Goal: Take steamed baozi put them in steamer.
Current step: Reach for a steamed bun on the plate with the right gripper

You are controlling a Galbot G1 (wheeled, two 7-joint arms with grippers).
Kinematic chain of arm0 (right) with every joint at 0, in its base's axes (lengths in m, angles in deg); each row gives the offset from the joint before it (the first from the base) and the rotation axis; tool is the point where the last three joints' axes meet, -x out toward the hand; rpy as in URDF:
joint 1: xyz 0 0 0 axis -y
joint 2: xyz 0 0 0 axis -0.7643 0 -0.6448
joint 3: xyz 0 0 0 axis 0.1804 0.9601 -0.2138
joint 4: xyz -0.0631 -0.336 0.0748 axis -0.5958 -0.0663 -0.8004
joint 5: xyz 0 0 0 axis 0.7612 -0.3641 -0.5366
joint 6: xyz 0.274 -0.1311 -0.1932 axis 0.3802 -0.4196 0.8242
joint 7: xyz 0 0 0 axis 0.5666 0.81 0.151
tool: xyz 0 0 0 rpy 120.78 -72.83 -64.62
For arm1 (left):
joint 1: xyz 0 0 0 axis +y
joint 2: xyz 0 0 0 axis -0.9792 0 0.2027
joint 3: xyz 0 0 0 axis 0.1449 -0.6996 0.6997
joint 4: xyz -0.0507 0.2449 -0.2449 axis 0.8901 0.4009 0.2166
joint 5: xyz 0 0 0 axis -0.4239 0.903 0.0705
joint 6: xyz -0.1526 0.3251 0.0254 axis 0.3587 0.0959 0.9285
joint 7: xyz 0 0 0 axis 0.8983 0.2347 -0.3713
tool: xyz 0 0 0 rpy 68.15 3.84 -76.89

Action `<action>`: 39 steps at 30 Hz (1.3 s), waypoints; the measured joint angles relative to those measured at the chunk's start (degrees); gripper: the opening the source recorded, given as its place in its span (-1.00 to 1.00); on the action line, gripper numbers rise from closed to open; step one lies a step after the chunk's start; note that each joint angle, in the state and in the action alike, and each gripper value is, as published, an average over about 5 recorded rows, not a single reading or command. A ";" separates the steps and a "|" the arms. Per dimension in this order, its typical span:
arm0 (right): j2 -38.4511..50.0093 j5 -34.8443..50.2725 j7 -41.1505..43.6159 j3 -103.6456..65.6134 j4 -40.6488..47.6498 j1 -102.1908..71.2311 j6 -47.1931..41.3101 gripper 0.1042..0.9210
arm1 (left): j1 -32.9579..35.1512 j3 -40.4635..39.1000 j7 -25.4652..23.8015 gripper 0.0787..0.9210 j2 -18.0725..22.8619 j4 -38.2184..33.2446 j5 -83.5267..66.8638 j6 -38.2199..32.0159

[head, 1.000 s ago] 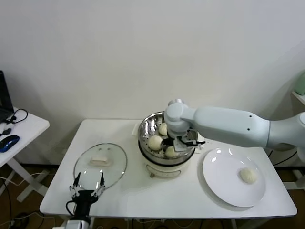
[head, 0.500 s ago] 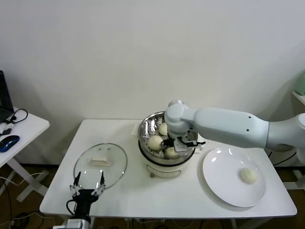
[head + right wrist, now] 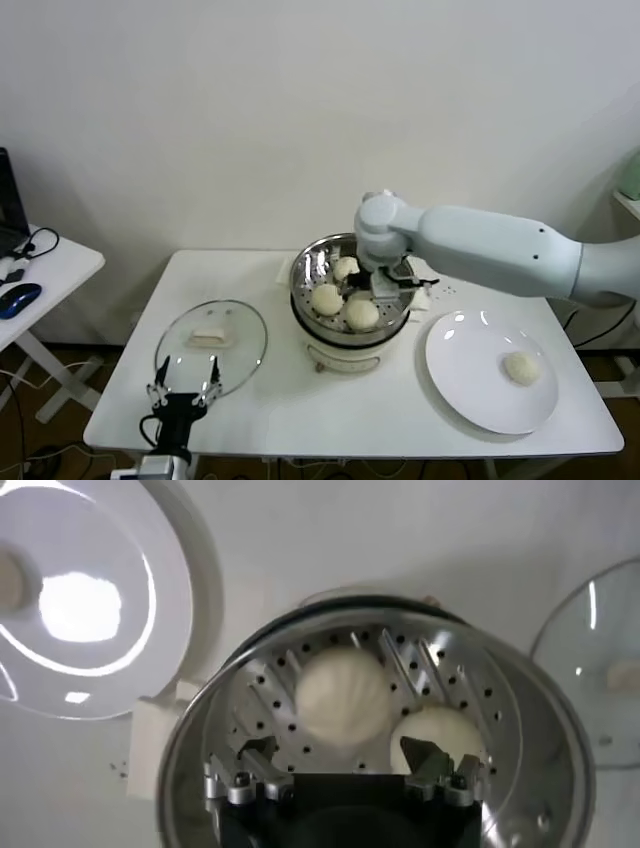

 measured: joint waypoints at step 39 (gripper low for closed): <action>34.07 27.58 -3.67 -7.25 12.22 -16.74 -28.64 0.76 | 1.26 -1.50 -0.15 0.77 -0.20 -2.85 -0.21 -0.56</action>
